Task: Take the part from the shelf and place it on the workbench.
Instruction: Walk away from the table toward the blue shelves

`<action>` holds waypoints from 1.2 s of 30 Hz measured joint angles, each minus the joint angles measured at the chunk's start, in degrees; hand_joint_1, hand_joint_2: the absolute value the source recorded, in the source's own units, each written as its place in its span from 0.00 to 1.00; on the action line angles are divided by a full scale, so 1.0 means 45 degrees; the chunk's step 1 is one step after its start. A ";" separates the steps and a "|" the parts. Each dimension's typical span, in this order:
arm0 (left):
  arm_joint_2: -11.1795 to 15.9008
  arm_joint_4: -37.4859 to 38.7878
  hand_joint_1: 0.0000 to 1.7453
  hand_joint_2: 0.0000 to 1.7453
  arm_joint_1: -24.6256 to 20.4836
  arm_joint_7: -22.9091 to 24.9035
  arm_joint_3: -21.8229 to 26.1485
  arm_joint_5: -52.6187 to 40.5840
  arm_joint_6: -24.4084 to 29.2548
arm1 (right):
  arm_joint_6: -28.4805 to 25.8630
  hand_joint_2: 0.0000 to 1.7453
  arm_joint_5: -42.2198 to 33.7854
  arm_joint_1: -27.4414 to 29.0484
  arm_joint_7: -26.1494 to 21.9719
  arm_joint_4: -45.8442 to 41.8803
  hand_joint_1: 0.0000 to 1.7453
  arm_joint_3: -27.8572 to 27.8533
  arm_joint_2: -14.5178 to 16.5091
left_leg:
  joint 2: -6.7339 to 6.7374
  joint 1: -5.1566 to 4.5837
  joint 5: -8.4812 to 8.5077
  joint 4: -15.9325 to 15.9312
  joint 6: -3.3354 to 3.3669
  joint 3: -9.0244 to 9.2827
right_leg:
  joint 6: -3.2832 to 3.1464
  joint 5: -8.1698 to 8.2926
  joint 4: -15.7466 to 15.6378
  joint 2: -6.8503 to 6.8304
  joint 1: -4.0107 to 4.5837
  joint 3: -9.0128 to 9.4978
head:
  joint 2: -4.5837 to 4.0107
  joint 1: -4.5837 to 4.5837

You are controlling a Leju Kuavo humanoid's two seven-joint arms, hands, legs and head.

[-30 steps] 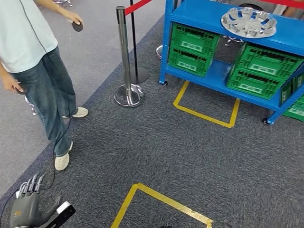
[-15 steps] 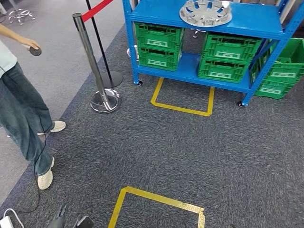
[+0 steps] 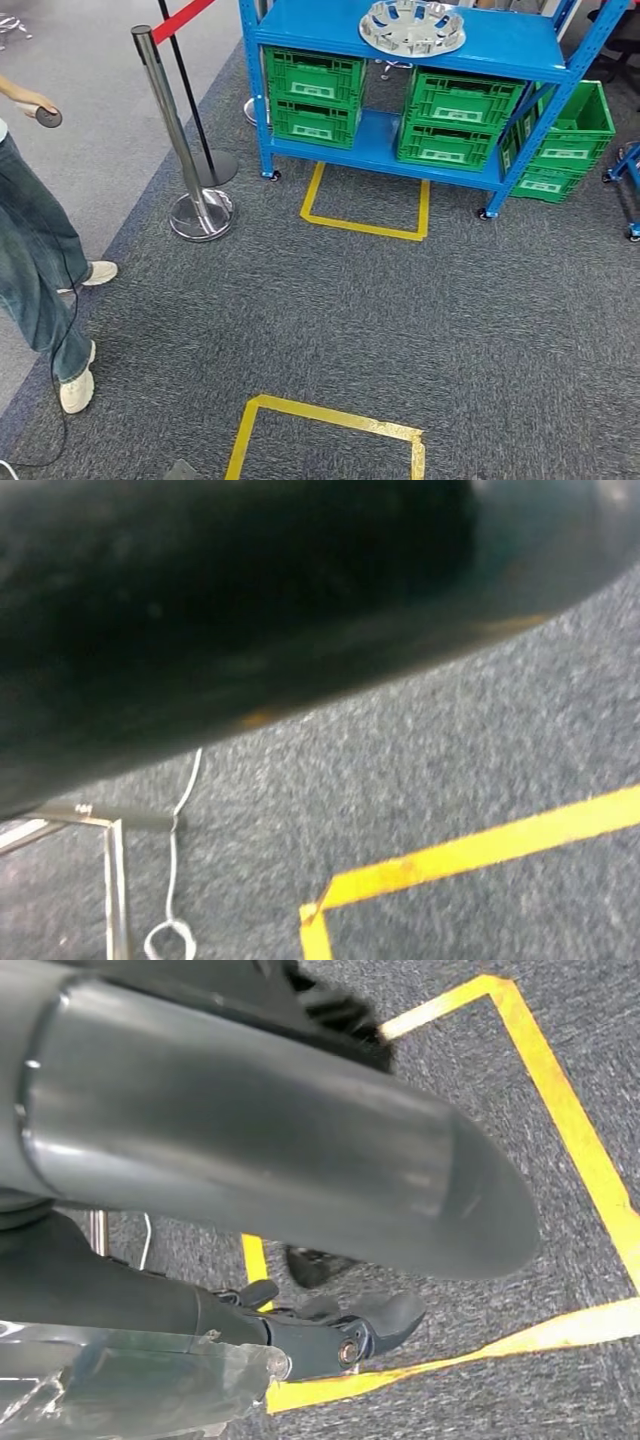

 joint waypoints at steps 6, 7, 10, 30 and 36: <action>0.0021 0.0251 0.00 0.00 -0.0067 0.0245 0.0416 0.0547 -0.0976 | 0.0058 0.00 0.0000 -0.0022 -0.0069 0.0000 0.00 0.0000 0.0014 | 0.0108 -0.0047 -0.0097 0.0057 -0.0191 0.0071 | -0.0095 0.1451 -0.3286 -0.0205 -0.0013 0.1834 | 0.0000 -0.0005; 0.0033 0.0270 0.00 0.00 -0.0076 0.0246 0.0526 0.0652 -0.1141 | 0.0075 0.00 0.0000 -0.0030 -0.0057 0.0000 0.00 0.0000 0.0030 | 0.0114 -0.0081 -0.0102 0.0074 -0.0173 0.0070 | -0.0113 0.1464 -0.3472 -0.0202 -0.0016 0.1938 | 0.0000 -0.0013; 0.0056 0.0332 0.00 0.00 -0.0106 0.0422 0.0777 0.0779 -0.1333 | 0.0064 0.00 -0.0011 -0.0013 -0.0011 0.0000 0.00 -0.0001 0.0063 | 0.0121 -0.0105 -0.0043 0.0048 0.0100 0.0072 | -0.0125 0.1533 -0.3494 -0.0125 -0.0014 0.1932 | 0.0000 -0.0025; -0.0057 0.0522 0.00 0.00 -0.0202 0.0394 0.1412 0.1097 -0.1314 | 0.0024 0.00 -0.0015 -0.0002 -0.0200 0.0000 0.00 -0.0006 0.0075 | 0.0125 -0.0115 0.0093 -0.0198 -0.0439 0.0142 | -0.0323 0.1564 -0.3487 -0.0106 -0.0008 0.1902 | 0.0000 -0.0015; -0.0103 0.0548 0.00 0.00 -0.0245 -0.0034 0.1987 0.1922 -0.1845 | 0.0024 0.00 -0.0015 0.0002 -0.0200 0.0000 0.00 -0.0019 0.0103 | 0.0125 -0.0127 0.0091 -0.0195 -0.0436 0.0142 | -0.0318 0.1567 -0.3490 -0.0104 -0.0023 0.1900 | 0.0000 -0.0016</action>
